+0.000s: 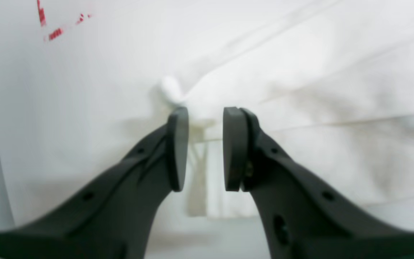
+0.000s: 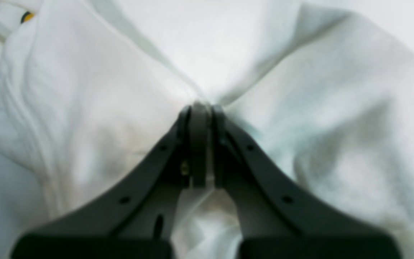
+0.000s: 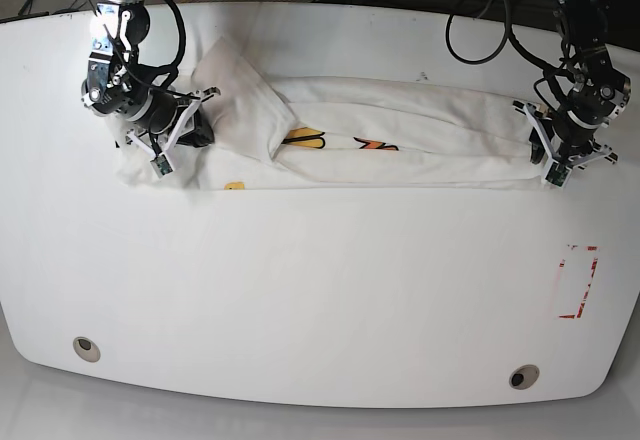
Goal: Layout the t-shirt on the table in an organized manner, then fold the t-shirt properly
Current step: 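Release the shirt with the left gripper and reposition it on the shirt end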
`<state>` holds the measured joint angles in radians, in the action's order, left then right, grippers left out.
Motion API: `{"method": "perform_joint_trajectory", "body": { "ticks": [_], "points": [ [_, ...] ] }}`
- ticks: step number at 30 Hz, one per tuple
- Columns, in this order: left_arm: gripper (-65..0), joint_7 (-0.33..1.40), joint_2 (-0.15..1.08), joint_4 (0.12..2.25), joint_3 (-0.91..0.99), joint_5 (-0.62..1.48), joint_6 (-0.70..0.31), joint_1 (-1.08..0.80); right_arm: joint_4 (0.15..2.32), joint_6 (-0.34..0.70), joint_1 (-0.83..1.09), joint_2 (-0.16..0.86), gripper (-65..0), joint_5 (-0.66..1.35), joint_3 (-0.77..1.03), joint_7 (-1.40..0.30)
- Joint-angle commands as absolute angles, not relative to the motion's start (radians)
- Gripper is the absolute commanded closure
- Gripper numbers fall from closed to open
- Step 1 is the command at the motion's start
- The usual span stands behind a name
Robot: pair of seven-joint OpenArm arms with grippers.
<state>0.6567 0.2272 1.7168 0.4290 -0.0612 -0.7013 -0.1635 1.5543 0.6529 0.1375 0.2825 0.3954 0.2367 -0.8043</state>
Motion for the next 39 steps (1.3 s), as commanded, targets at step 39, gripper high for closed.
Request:
{"method": "perform_joint_trajectory", "body": {
  "ticks": [39],
  "points": [
    [-28.9,0.768,0.17,1.587,0.384,-0.058,-0.698,0.131,1.555,0.648,0.143,0.289,-3.1,0.355,0.173,-0.825]
  ]
}}
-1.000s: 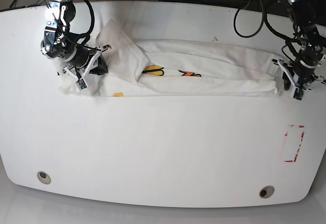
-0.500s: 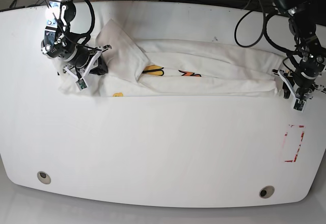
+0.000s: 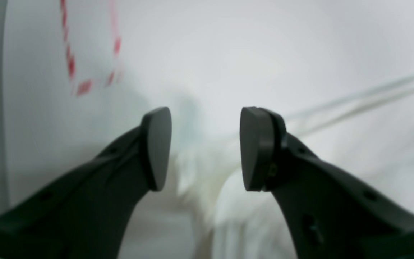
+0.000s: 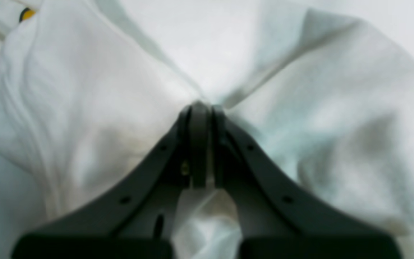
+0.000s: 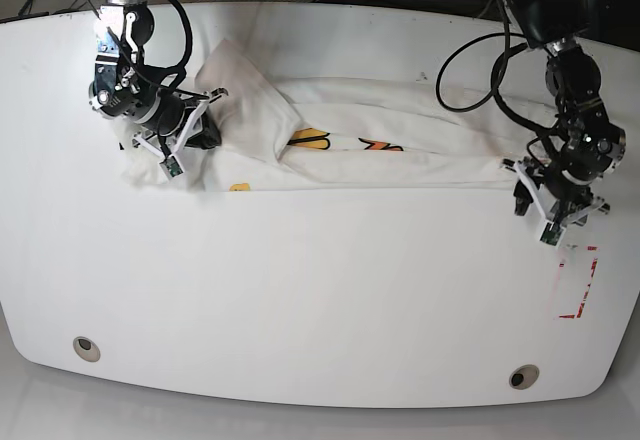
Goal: Layout the t-shirt on the table in an organized manner, then fold the t-shirt properly
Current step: 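Release the shirt with the left gripper and reposition it on the shirt end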
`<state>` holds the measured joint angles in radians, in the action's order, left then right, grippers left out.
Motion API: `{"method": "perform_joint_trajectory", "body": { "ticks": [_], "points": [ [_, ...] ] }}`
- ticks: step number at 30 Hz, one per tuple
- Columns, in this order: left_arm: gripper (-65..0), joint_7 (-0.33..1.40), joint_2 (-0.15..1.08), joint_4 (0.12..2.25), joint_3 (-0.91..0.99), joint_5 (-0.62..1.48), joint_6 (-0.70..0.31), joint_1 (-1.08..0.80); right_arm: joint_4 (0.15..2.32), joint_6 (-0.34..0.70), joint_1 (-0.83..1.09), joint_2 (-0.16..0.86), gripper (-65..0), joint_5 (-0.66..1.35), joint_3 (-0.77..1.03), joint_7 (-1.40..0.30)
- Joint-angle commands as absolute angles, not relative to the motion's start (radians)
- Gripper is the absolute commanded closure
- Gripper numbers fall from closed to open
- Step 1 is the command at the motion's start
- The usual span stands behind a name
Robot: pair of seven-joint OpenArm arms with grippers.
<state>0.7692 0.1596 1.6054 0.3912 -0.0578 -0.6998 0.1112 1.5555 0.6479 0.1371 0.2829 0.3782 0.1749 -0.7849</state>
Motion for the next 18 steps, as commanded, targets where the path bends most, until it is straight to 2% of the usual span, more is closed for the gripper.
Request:
{"method": "perform_joint_trajectory", "body": {
  "ticks": [1,10,18],
  "points": [
    [-28.9,0.768,0.17,1.572,0.378,-0.058,-0.698,0.14,1.555,0.648,0.143,0.289,-3.1,0.355,0.173,-0.825],
    [-28.9,0.768,0.177,1.495,0.357,-0.058,-0.664,0.153,1.552,0.645,0.142,0.289,-3.1,0.354,0.177,-0.825],
    [-28.9,0.768,0.217,1.514,0.358,-0.05,-0.665,0.068,1.552,0.645,0.137,0.289,-3.1,0.352,0.179,-0.825]
  ]
}}
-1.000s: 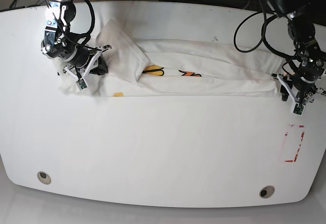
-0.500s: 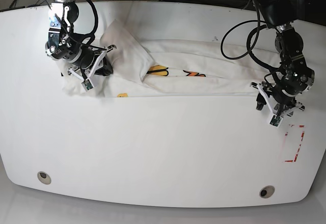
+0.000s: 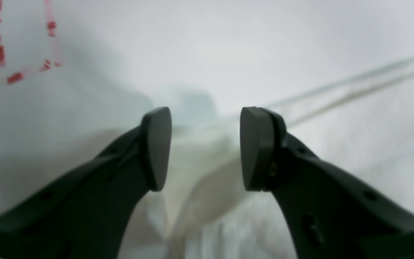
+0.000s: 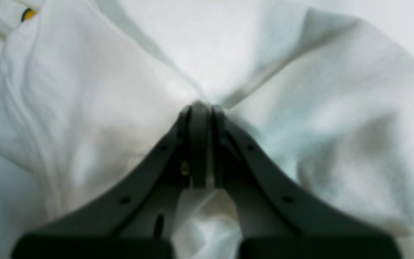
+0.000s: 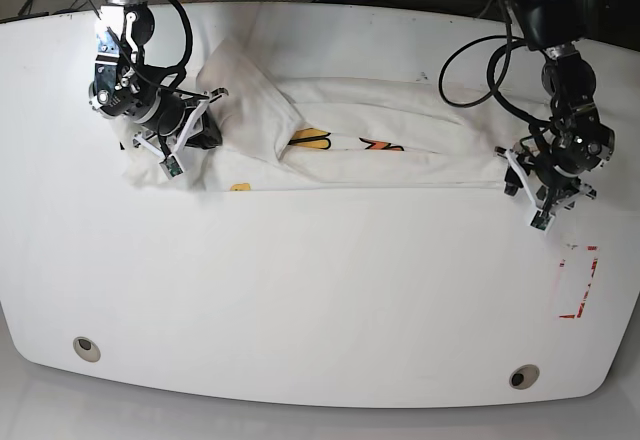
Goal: Layout the t-shirt on the table in an organized manner, then fold the t-shirt properly
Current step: 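Release the shirt with the left gripper and reposition it on the shirt end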
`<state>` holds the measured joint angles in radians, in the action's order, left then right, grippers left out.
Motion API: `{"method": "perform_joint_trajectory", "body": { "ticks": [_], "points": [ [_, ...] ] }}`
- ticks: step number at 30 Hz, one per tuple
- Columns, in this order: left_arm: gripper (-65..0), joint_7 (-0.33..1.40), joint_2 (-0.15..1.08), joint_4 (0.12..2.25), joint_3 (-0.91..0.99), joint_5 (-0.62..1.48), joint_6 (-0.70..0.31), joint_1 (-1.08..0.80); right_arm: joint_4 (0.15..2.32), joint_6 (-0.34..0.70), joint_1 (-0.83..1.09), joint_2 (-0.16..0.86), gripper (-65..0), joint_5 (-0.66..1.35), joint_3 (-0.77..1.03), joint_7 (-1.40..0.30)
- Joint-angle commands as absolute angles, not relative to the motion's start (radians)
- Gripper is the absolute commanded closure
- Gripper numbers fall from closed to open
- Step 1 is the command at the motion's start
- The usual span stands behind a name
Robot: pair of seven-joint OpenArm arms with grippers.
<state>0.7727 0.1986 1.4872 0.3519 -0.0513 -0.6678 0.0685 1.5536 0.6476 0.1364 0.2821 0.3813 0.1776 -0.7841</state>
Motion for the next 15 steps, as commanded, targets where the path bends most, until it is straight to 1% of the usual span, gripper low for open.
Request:
{"method": "perform_joint_trajectory", "body": {
  "ticks": [1,8,12,15],
  "points": [
    [-28.9,0.768,0.217,1.521,0.36,-0.05,-0.665,0.058,1.552,0.645,0.137,0.289,-3.1,0.352,0.179,-0.825],
    [-28.9,0.766,0.219,1.604,0.426,-0.05,-0.668,-0.059,1.55,0.644,0.137,0.289,-3.1,0.352,0.18,-0.825],
    [-28.9,0.766,0.219,1.612,0.466,-0.05,-0.698,-0.09,1.55,0.644,0.139,0.289,-3.0,0.355,0.18,-0.825],
    [-28.9,0.766,0.219,1.613,0.51,-0.051,-0.698,-0.108,1.55,0.642,0.142,0.289,-3.0,0.355,0.199,-0.828]
  ]
}}
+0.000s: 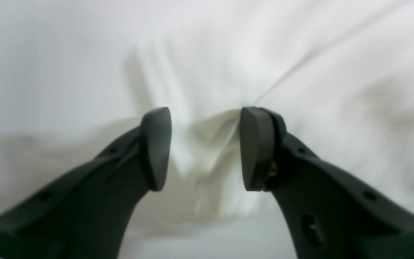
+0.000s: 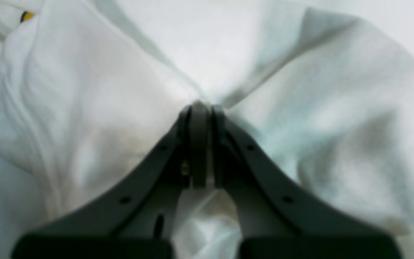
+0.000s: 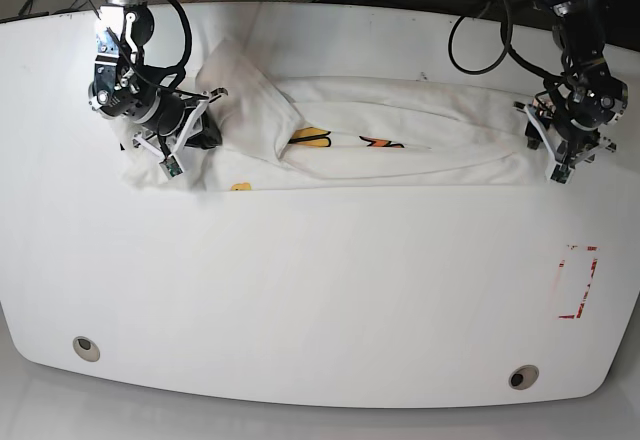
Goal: Layout the t-shirt on the table in an organized manner, then fold the t-shirt properly
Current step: 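Release the shirt with the left gripper and reposition it on the shirt end, then move the left gripper along the shirt edge toward the right gripper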
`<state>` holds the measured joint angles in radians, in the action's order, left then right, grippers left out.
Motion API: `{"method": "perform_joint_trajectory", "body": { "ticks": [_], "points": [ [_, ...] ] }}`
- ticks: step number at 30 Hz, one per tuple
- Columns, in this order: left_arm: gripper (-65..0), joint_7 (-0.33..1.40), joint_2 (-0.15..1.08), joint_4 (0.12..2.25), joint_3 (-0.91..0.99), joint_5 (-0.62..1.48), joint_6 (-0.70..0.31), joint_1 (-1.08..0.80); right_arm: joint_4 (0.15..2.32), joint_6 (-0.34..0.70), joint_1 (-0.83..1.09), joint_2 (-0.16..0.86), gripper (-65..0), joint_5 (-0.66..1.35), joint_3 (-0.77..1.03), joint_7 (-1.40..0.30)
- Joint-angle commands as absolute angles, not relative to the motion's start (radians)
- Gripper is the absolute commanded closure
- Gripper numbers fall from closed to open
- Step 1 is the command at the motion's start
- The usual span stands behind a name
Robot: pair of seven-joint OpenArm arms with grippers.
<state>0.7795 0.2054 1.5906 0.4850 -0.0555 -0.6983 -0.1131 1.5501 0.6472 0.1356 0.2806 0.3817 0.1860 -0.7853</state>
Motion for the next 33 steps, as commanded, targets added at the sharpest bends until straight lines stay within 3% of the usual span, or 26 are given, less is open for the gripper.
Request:
{"method": "perform_joint_trajectory", "body": {
  "ticks": [1,14,33],
  "points": [
    [-28.9,0.766,0.22,1.613,0.527,-0.054,-0.698,-0.117,1.55,0.642,0.143,0.288,-3.0,0.355,0.206,-0.828],
    [-28.9,0.766,0.291,1.613,0.568,-0.047,-0.698,-0.185,1.523,0.642,0.143,0.272,-3.0,0.352,0.231,-0.829],
    [-28.9,0.771,0.242,1.784,0.495,-0.019,-0.698,-0.077,1.521,0.642,0.142,0.269,-3.0,0.352,0.228,-0.829]
  ]
}}
